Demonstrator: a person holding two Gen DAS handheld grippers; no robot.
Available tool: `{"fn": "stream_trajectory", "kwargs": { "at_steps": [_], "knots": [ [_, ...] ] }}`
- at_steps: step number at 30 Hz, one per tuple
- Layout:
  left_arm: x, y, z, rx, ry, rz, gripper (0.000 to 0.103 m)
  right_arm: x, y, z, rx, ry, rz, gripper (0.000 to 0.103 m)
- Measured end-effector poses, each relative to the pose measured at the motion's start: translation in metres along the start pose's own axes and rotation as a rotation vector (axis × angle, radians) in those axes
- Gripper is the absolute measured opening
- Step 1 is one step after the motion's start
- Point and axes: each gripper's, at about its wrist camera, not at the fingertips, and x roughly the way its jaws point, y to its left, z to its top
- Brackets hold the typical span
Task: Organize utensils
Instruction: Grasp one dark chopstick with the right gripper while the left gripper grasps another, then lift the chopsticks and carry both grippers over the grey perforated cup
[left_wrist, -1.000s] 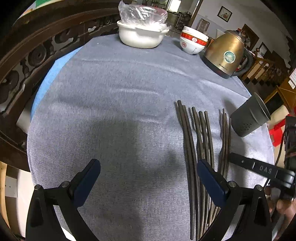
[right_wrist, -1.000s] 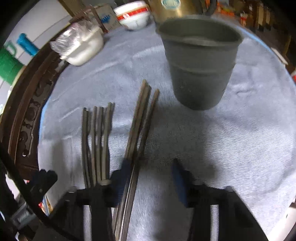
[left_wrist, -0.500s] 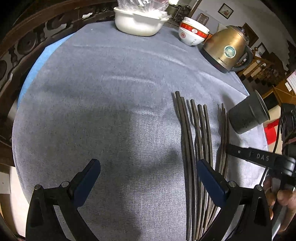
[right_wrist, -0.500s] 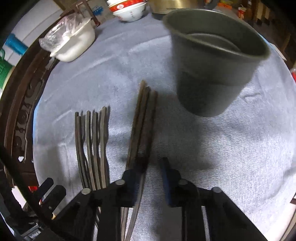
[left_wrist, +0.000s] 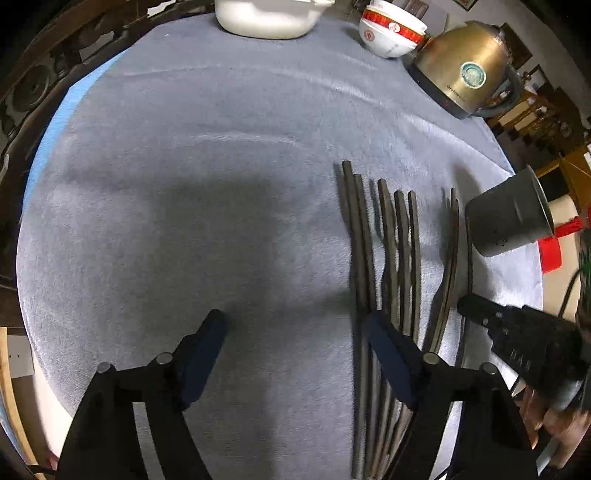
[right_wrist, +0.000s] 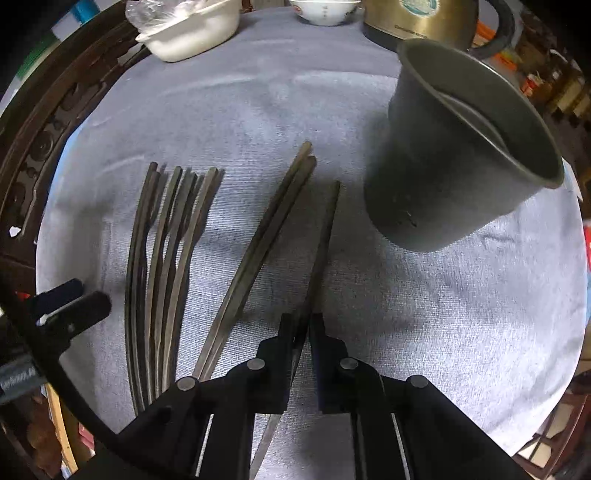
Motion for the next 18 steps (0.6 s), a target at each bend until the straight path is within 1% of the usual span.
{"fn": "stream_trajectory", "kwargs": {
  "at_steps": [1,5,8,9,10,11,12,13,16,18],
  "knots": [
    [0.003,-0.005,0.003,0.005,0.015,0.008,0.074,-0.001,0.0,-0.001,-0.002,-0.004,0.008,0.01],
    [0.012,-0.02,0.011,0.035,0.041,0.088,0.073,0.0,-0.007,-0.004,0.004,-0.013,0.052,0.011],
    [0.015,-0.027,0.017,0.04,0.059,0.104,0.072,0.001,-0.011,-0.006,0.001,-0.02,0.075,0.011],
    [0.016,-0.027,0.019,0.033,0.066,0.104,0.068,0.0,-0.013,-0.007,-0.001,-0.022,0.081,0.011],
    [0.015,-0.027,0.021,0.028,0.071,0.107,0.06,-0.001,-0.015,-0.007,-0.005,-0.024,0.086,0.011],
    [0.016,-0.029,0.024,0.029,0.091,0.119,0.054,-0.002,-0.018,-0.009,-0.009,-0.024,0.091,0.011],
    [0.015,-0.028,0.026,0.04,0.094,0.153,0.044,0.0,-0.018,-0.009,-0.011,-0.025,0.095,0.011],
    [0.016,-0.029,0.026,0.045,0.1,0.167,0.041,0.0,-0.02,-0.01,-0.015,-0.025,0.102,0.011],
    [0.018,-0.034,0.03,0.044,0.116,0.182,0.041,-0.004,-0.023,-0.012,-0.029,-0.025,0.109,0.011],
    [0.019,-0.037,0.032,0.045,0.126,0.174,0.039,-0.003,-0.024,-0.01,-0.045,-0.021,0.103,0.011]
  ]
}}
